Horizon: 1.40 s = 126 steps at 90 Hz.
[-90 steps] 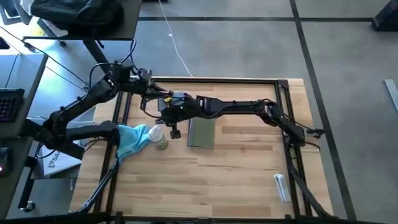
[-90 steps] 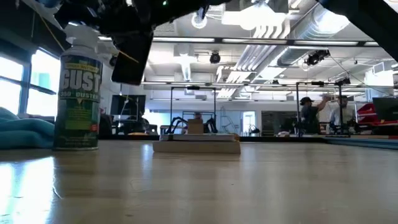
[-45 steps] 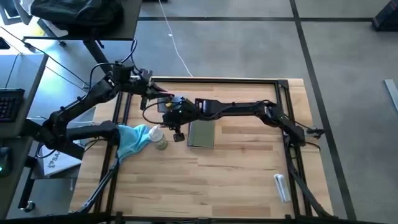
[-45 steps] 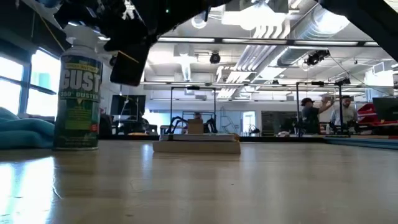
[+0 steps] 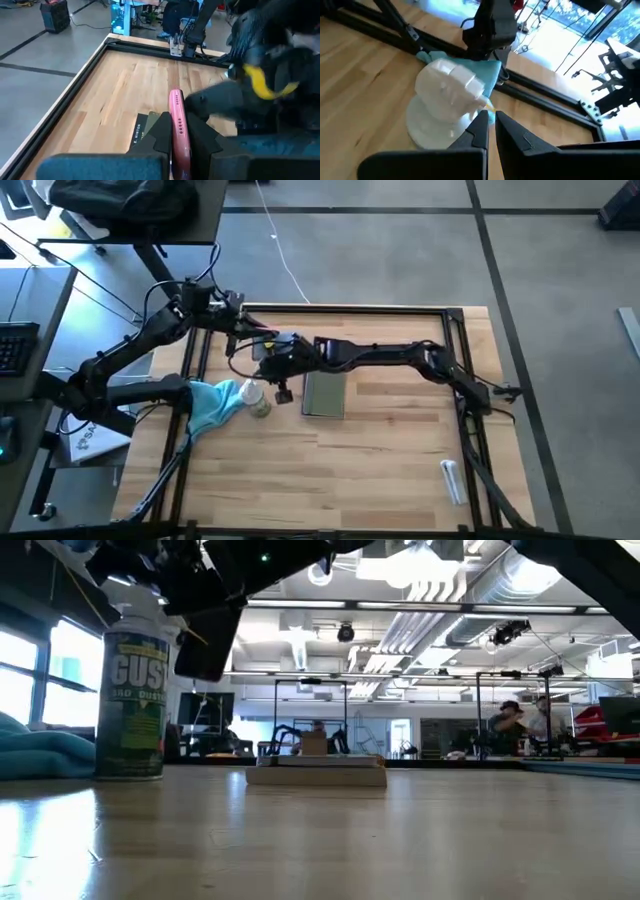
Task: Apply microfiber cloth
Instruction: Spray the cellphone using the spray bottle
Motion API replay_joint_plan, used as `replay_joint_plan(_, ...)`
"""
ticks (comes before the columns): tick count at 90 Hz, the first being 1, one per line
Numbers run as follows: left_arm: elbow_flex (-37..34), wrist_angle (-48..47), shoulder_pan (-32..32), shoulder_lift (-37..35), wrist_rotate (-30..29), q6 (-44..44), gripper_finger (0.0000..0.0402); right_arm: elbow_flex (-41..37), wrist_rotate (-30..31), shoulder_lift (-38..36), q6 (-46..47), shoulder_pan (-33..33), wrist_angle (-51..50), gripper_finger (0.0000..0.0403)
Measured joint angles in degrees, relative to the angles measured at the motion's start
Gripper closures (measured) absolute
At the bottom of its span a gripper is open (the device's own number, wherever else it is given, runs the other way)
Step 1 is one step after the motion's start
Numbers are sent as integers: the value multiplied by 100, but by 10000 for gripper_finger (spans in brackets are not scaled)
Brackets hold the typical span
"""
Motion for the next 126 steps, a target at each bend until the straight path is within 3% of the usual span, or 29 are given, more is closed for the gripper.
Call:
replay_joint_plan(21,0,18,8,-129,-15,28,391,16,-406,1,42,-44,127,403)
replay_joint_plan(58,-2,156,71,-188,-2,214,391,20,-504,160,43,-45,372,403)
replay_joint_plan(101,-867,1807,507,-155,434,-118,391,11,-512,165,45,-56,783,403)
replay_joint_plan(126,-1421,2863,562,-138,678,-321,391,11,-817,222,351,-128,622,403)
